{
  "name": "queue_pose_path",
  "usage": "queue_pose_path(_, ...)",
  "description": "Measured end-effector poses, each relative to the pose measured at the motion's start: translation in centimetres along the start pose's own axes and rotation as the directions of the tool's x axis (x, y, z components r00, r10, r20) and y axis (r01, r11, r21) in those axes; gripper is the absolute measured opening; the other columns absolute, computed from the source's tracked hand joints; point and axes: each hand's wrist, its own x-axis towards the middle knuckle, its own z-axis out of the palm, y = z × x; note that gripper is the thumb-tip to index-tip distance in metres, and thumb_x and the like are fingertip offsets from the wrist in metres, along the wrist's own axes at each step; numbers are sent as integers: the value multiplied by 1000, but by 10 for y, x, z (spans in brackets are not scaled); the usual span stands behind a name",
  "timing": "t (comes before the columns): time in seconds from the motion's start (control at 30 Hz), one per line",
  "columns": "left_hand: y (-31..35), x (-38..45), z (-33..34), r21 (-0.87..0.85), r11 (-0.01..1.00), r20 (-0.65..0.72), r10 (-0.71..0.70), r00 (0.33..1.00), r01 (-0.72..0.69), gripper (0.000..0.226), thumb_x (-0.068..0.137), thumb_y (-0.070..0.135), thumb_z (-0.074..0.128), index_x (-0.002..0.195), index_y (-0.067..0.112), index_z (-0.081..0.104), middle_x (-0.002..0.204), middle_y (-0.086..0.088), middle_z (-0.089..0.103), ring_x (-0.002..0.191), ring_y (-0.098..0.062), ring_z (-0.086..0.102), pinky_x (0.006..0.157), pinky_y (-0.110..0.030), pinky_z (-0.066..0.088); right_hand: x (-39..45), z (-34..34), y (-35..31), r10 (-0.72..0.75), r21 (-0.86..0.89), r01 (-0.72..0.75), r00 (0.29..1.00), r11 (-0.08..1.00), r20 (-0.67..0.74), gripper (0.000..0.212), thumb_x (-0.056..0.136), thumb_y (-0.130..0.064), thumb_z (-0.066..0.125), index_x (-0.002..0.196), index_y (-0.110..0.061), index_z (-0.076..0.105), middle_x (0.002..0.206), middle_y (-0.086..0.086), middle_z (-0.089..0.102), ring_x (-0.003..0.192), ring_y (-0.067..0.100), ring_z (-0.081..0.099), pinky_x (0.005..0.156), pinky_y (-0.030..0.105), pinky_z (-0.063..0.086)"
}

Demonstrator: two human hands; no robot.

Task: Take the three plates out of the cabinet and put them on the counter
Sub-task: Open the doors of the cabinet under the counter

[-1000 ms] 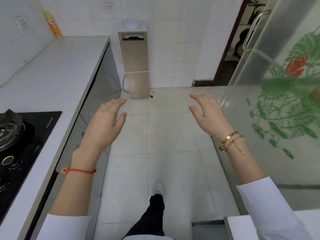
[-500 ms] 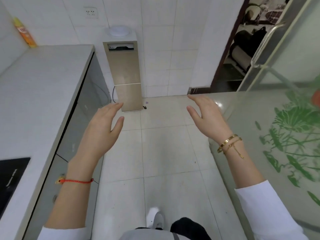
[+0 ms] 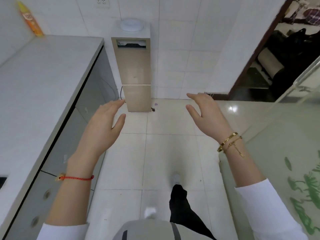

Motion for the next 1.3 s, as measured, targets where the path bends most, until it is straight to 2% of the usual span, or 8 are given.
queue_pose_path(0.23, 14, 102, 18, -3, 988, -113, -153, 982, 153, 43, 99, 22, 49, 142, 19, 45, 144, 1, 50, 136, -19, 42, 114, -47, 33, 146, -2, 43, -167, 49, 164, 982, 985, 87, 44, 101, -32, 40, 142, -16, 42, 140, 1, 49, 139, 19, 32, 116, 36, 24)
queue_pose_path(0.4, 23, 159, 29, 6, 949, -212, -308, 928, 316, 44, 98, 21, 50, 142, 19, 45, 145, 1, 49, 107, -42, 59, 107, -46, 40, 248, 1, 57, -333, 101, 321, 933, 942, 139, 42, 101, -30, 40, 141, -16, 43, 138, 1, 51, 136, 19, 35, 116, 35, 25)
queue_pose_path(0.47, 23, 173, 32, 6, 926, -249, -365, 897, 378, 43, 99, 22, 50, 142, 19, 45, 144, 0, 50, 105, -44, 58, 106, -41, 40, 281, 7, 56, -396, 140, 376, 904, 916, 164, 41, 101, -28, 41, 140, -16, 44, 136, 2, 52, 134, 19, 37, 115, 35, 26)
queue_pose_path(0.63, 14, 193, 35, -5, 866, -330, -473, 817, 500, 43, 98, 20, 49, 141, 15, 46, 143, -1, 50, 132, -22, 47, 115, -39, 32, 348, 28, 42, -519, 210, 479, 824, 853, 229, 37, 100, -25, 44, 135, -13, 49, 130, 7, 55, 126, 22, 44, 109, 38, 33)
queue_pose_path(0.8, -3, 209, 40, 1, 789, -384, -567, 729, 614, 43, 98, 20, 48, 141, 15, 46, 139, -2, 54, 132, -18, 45, 105, -22, 31, 399, 60, 24, -629, 269, 571, 731, 776, 264, 41, 100, -27, 43, 138, -13, 46, 130, 4, 55, 127, 20, 43, 110, 41, 34)
queue_pose_path(0.97, -28, 230, 42, -15, 727, -429, -625, 653, 686, 44, 99, 20, 48, 142, 14, 45, 143, -3, 51, 136, -21, 42, 116, -40, 30, 453, 96, -1, -716, 308, 647, 651, 697, 253, 42, 100, -32, 42, 139, -16, 45, 134, 2, 53, 130, 17, 41, 110, 40, 34)
queue_pose_path(1.13, -51, 256, 39, -81, 645, -467, -698, 543, 760, 44, 99, 20, 48, 142, 16, 45, 142, -3, 51, 139, -23, 40, 117, -43, 29, 505, 127, -36, -780, 334, 707, 540, 624, 314, 44, 100, -33, 41, 140, -14, 44, 137, 4, 52, 135, 20, 38, 113, 39, 30)
queue_pose_path(1.3, -66, 273, 32, -89, 579, -479, -738, 475, 810, 45, 99, 21, 47, 144, 16, 43, 145, -3, 49, 141, -21, 37, 118, -42, 28, 536, 148, -72, -832, 372, 746, 463, 553, 307, 43, 100, -30, 43, 139, -12, 45, 133, 6, 55, 131, 21, 41, 112, 35, 31)
